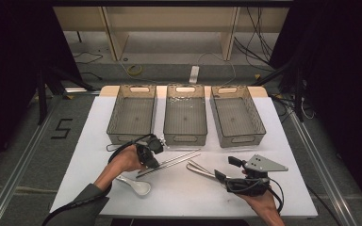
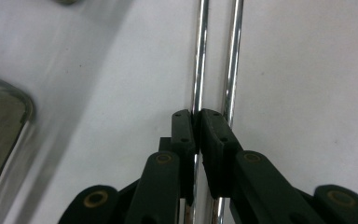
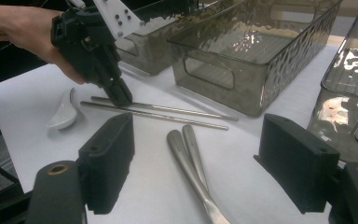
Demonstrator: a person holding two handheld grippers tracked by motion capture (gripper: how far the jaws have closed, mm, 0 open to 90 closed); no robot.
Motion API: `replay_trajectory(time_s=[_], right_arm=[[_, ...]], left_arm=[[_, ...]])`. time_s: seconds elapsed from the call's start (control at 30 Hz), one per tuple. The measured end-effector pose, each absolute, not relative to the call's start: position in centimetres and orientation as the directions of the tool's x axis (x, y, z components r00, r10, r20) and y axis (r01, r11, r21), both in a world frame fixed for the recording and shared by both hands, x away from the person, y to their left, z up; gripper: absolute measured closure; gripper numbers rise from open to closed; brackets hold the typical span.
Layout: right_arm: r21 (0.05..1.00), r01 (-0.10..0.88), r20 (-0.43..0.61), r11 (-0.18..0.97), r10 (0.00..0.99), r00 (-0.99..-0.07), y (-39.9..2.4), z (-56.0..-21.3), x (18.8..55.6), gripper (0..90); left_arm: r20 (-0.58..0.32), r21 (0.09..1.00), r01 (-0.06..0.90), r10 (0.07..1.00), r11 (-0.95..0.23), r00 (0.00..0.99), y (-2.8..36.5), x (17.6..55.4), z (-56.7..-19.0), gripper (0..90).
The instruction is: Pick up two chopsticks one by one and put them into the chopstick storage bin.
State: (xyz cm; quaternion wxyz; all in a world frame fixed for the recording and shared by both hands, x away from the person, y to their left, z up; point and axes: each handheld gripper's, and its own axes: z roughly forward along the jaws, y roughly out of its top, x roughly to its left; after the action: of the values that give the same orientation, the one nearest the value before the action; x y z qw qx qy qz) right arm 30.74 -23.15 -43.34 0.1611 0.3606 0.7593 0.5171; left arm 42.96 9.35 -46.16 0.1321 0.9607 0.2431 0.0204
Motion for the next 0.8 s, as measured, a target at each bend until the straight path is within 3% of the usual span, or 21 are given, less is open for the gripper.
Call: replay_trajectory(time_s=[0.5, 0.8], right_arm=[[0.899, 0.390, 0.135, 0.201, 0.719, -0.682, -23.2, -43.4, 30.9, 27.8], [0.900, 0.391, 0.141, 0.192, 0.721, -0.679, -23.4, -43.5, 31.0, 27.8]], left_arm=[[-0.011, 0.296, 0.423, 0.439, -0.857, 0.898, 9.7, 42.8, -46.1, 84.4], [0.014, 0.338, 0.389, 0.419, -0.857, 0.908, 10.0, 42.1, -44.2, 84.5]])
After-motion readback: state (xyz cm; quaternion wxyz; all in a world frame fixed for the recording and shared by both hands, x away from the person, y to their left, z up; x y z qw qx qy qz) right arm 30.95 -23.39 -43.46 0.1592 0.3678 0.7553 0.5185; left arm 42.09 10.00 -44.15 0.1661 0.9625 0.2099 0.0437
